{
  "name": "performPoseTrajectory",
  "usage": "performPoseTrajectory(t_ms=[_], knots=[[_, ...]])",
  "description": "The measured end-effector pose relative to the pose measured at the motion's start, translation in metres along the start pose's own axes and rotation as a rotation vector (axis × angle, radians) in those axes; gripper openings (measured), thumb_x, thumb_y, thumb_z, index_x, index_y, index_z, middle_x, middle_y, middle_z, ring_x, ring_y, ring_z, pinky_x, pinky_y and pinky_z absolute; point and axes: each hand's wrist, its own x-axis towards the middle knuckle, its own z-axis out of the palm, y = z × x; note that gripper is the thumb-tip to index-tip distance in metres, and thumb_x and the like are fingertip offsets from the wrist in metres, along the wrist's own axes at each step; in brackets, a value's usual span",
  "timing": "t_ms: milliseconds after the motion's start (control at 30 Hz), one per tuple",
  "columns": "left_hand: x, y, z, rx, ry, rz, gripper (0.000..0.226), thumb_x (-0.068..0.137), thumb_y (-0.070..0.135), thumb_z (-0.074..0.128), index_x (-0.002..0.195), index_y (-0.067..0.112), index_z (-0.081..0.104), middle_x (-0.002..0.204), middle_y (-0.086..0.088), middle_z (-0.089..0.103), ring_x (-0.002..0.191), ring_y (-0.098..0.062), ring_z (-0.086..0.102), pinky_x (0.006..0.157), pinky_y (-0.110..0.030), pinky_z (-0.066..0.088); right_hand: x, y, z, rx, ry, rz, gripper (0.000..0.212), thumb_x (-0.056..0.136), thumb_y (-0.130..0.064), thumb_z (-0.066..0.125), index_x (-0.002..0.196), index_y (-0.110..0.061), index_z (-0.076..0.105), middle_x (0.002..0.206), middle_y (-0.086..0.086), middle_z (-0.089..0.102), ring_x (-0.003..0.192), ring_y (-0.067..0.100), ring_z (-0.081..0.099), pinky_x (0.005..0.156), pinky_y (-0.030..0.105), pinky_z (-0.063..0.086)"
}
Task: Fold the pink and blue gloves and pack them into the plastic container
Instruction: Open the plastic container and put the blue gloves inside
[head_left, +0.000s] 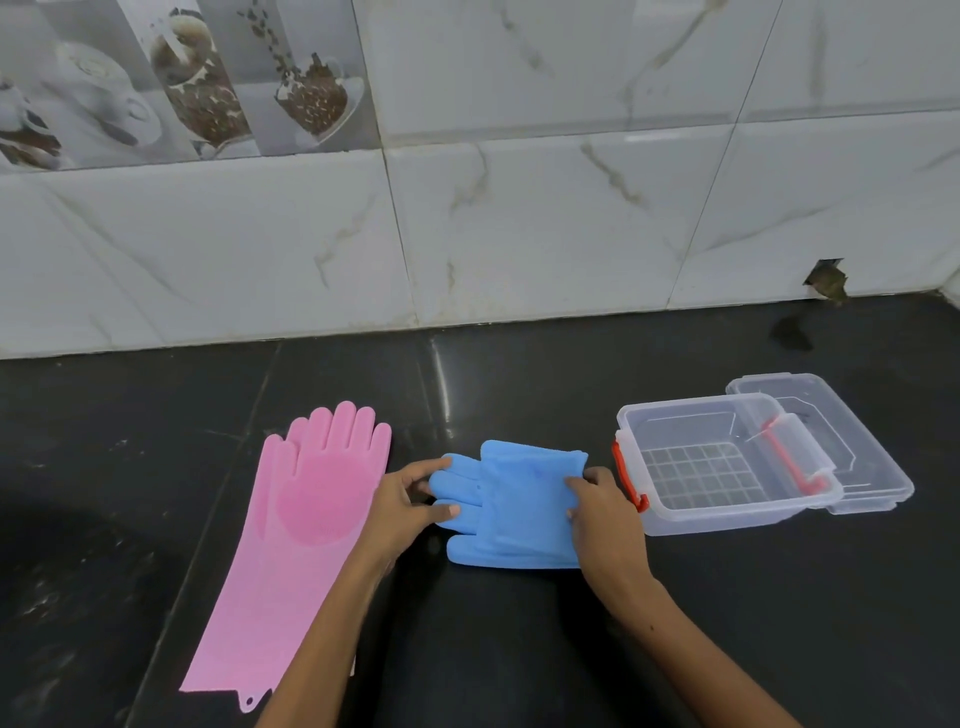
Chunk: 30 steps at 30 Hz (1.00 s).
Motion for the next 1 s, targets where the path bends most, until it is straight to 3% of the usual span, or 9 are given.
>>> performPoseTrajectory(t_ms=[100, 200, 333, 400, 533, 600, 767, 867, 1000], knots=[[-0.009, 0.015, -0.007, 0.045, 0.056, 0.049, 0.058, 0.071, -0.006, 0.076, 0.124, 0.014, 0.06, 0.103, 0.0, 0.068, 0.095, -0.013, 0.066, 0.074, -0.019, 0.056, 0.0, -0.005, -0.011, 0.132, 0.053, -0.039, 0.042, 0.094, -0.016, 0.051, 0.135, -0.014, 0.045, 0.14, 0.004, 0.047, 0.118, 0.015, 0.052, 0.1, 0.024, 0.041], [-0.019, 0.04, -0.01, 0.076, 0.133, 0.075, 0.057, 0.07, -0.007, 0.077, 0.12, 0.016, 0.062, 0.094, 0.005, 0.068, 0.078, -0.003, 0.065, 0.063, -0.012, 0.054, 0.003, -0.005, -0.031, 0.168, 0.133, -0.161, 0.04, 0.092, -0.008, 0.053, 0.131, -0.013, 0.052, 0.134, 0.004, 0.051, 0.113, 0.016, 0.054, 0.096, 0.021, 0.041], [-0.029, 0.078, 0.007, 0.08, 0.193, 0.122, 0.058, 0.068, -0.006, 0.078, 0.119, 0.017, 0.063, 0.093, 0.006, 0.068, 0.08, -0.004, 0.065, 0.065, -0.016, 0.055, 0.014, 0.01, -0.077, 0.266, 0.16, -0.229, 0.039, 0.083, -0.005, 0.066, 0.122, -0.011, 0.062, 0.125, 0.006, 0.058, 0.1, 0.02, 0.058, 0.091, 0.026, 0.044], [-0.031, 0.095, 0.028, 0.096, 0.193, 0.157, 0.059, 0.069, -0.005, 0.079, 0.12, 0.017, 0.062, 0.098, 0.002, 0.069, 0.086, -0.009, 0.067, 0.069, -0.019, 0.056, 0.017, 0.027, -0.103, 0.312, 0.176, -0.225, 0.037, 0.08, -0.005, 0.07, 0.117, -0.011, 0.065, 0.12, 0.006, 0.061, 0.088, 0.015, 0.057, 0.083, 0.021, 0.045], [-0.025, 0.125, 0.085, 0.147, 0.19, 0.22, 0.06, 0.066, 0.002, 0.082, 0.121, 0.018, 0.063, 0.102, -0.007, 0.069, 0.089, -0.02, 0.067, 0.077, -0.036, 0.059, 0.024, 0.073, -0.151, 0.31, 0.189, -0.171, 0.036, 0.08, -0.008, 0.071, 0.115, -0.015, 0.066, 0.122, 0.005, 0.06, 0.084, 0.012, 0.056, 0.079, 0.019, 0.042], [-0.02, 0.137, 0.116, 0.161, 0.176, 0.237, 0.059, 0.066, 0.004, 0.082, 0.12, 0.019, 0.064, 0.1, -0.001, 0.069, 0.086, -0.014, 0.067, 0.08, -0.033, 0.057, 0.027, 0.099, -0.172, 0.297, 0.194, -0.133, 0.037, 0.079, -0.009, 0.072, 0.115, -0.016, 0.066, 0.124, 0.005, 0.061, 0.085, 0.014, 0.059, 0.08, 0.022, 0.045], [-0.012, 0.149, 0.177, 0.158, 0.122, 0.232, 0.055, 0.067, 0.006, 0.082, 0.117, 0.019, 0.065, 0.092, 0.01, 0.065, 0.071, -0.001, 0.059, 0.069, -0.018, 0.052, 0.034, 0.15, -0.196, 0.297, 0.155, -0.061, 0.037, 0.078, -0.006, 0.073, 0.114, -0.014, 0.067, 0.126, 0.007, 0.06, 0.086, 0.016, 0.06, 0.083, 0.027, 0.048], [-0.009, 0.143, 0.2, 0.134, 0.106, 0.192, 0.053, 0.068, 0.006, 0.082, 0.116, 0.019, 0.065, 0.101, 0.006, 0.067, 0.077, -0.004, 0.061, 0.07, -0.022, 0.056, 0.04, 0.171, -0.196, 0.326, 0.128, -0.036, 0.036, 0.078, -0.005, 0.073, 0.113, -0.013, 0.068, 0.12, 0.007, 0.064, 0.086, 0.02, 0.061, 0.082, 0.027, 0.048], [-0.009, 0.127, 0.211, 0.167, 0.154, 0.151, 0.055, 0.066, 0.008, 0.083, 0.117, 0.018, 0.064, 0.094, 0.009, 0.064, 0.082, -0.01, 0.062, 0.074, -0.029, 0.057, 0.048, 0.186, -0.183, 0.317, 0.094, -0.02, 0.036, 0.079, -0.008, 0.073, 0.114, -0.015, 0.068, 0.116, 0.007, 0.066, 0.09, 0.021, 0.063, 0.083, 0.028, 0.047]])
